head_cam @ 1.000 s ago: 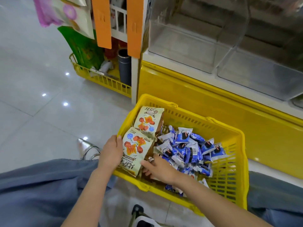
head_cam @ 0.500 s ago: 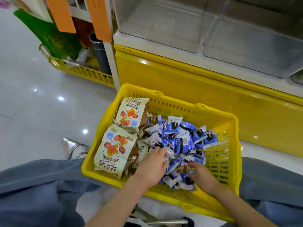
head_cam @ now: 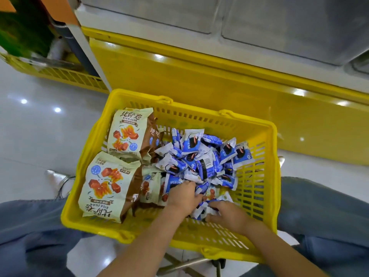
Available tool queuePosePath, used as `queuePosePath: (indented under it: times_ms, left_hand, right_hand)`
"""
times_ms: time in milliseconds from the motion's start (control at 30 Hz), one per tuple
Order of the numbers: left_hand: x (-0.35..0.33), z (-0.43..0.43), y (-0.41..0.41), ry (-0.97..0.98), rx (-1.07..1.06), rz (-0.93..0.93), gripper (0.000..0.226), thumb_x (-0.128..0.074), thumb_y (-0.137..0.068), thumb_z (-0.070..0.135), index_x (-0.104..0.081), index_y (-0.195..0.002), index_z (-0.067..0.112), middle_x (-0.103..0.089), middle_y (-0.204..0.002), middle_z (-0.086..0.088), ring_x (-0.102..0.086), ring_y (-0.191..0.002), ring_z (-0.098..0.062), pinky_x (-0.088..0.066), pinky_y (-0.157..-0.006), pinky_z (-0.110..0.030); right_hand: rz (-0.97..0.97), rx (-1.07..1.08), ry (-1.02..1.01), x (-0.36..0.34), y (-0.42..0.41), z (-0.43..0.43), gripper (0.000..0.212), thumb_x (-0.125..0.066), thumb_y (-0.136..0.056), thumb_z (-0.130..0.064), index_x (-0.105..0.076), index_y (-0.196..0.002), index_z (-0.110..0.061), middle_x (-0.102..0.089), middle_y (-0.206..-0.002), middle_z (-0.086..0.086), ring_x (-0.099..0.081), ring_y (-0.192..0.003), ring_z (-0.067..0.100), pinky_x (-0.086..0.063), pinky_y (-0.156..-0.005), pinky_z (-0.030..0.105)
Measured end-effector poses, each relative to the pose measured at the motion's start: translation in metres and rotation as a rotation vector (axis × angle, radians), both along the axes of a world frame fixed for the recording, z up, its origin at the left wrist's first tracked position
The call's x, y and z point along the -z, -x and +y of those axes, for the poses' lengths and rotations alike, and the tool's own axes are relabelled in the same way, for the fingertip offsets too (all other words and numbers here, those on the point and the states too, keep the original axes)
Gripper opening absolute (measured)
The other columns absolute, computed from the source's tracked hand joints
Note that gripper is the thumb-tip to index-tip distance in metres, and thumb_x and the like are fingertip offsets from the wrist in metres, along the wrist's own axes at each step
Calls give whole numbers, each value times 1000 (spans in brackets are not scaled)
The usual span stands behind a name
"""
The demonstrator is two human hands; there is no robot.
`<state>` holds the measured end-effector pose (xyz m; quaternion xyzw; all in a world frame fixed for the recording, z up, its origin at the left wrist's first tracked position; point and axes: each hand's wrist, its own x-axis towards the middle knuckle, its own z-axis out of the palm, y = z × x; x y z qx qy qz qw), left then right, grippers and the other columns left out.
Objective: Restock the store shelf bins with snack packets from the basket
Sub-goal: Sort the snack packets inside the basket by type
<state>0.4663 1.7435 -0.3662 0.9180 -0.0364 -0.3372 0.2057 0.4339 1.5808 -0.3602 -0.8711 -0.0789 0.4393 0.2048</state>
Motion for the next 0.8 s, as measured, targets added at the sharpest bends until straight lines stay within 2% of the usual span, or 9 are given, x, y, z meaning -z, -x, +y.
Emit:
queuePosePath:
  times_ms: [100,200,267,333,433,500,567,667,800]
  left_hand:
    - [-1,12,0,178,-70,57,31,-52,-90,37,-52,-114,16,-57,-98,1,-57,-84,-14,-43,-65,-22]
    - [-9,28,1,449,-248,156,17,-51,-93,32,-44,-108,24,-52,-83,7,-49,-68,-4,-38,-54,-12]
    - [-15,36,-2,550,-353,155,22,-47,-95,32,-42,-116,26,-58,-105,6,-54,-85,-3,-42,-67,-14]
    - [-23,41,-5,623,-443,211,46,-43,-97,33,-31,-140,23,-41,-129,13,-42,-109,-2,-33,-86,-19]
    - [-28,45,-5,762,-561,366,68,-43,-92,51,-14,-149,25,-26,-149,10,-28,-131,-5,-24,-103,-23]
    - [-33,49,-1,814,-531,402,88,-53,-77,68,-19,-147,28,-27,-151,8,-27,-138,-13,-24,-114,-37]
    - [-36,51,3,853,-507,400,82,-66,-71,57,-33,-138,23,-50,-135,5,-47,-125,-12,-38,-106,-37]
    - [-36,53,8,860,-585,294,52,-71,-80,26,-42,-123,27,-62,-115,8,-61,-103,-4,-49,-94,-32]
    - [-35,60,10,917,-688,207,46,-68,-83,16,-43,-114,38,-60,-109,21,-61,-95,8,-54,-79,-21]
  right_hand:
    - [-31,38,-49,-9,-11,-9,36,-57,-88,-46,-59,-109,-17,-66,-100,5,-62,-91,22,-47,-72,35]
    - [-56,302,-196,-23,-26,-9,44,-59,-87,-45,-59,-118,-14,-60,-103,-9,-59,-89,3,-47,-77,21]
    - [-24,453,-345,-33,-35,0,52,-61,-79,-52,-62,-113,-13,-61,-99,-10,-57,-81,-4,-46,-75,19]
    - [24,527,-453,-41,-41,9,53,-64,-75,-50,-63,-111,-13,-64,-99,-6,-62,-78,7,-51,-72,27]
    - [-40,557,-538,-50,-45,26,22,-70,-80,-31,-60,-99,-23,-64,-91,-1,-63,-71,18,-55,-67,35]
    - [-105,572,-538,-53,-45,37,16,-71,-81,-26,-58,-89,-22,-63,-75,1,-64,-64,14,-53,-59,31]
    - [-159,578,-537,-53,-45,45,11,-69,-82,-29,-60,-83,-23,-58,-65,-1,-56,-56,8,-46,-55,21]
    - [-191,665,-550,-49,-45,45,16,-56,-92,-31,-66,-88,-19,-63,-79,-3,-58,-67,7,-48,-61,15]
    - [-176,529,-148,-25,-35,14,26,-44,-98,-27,-60,-82,-15,-58,-70,-7,-51,-57,6,-43,-56,19]
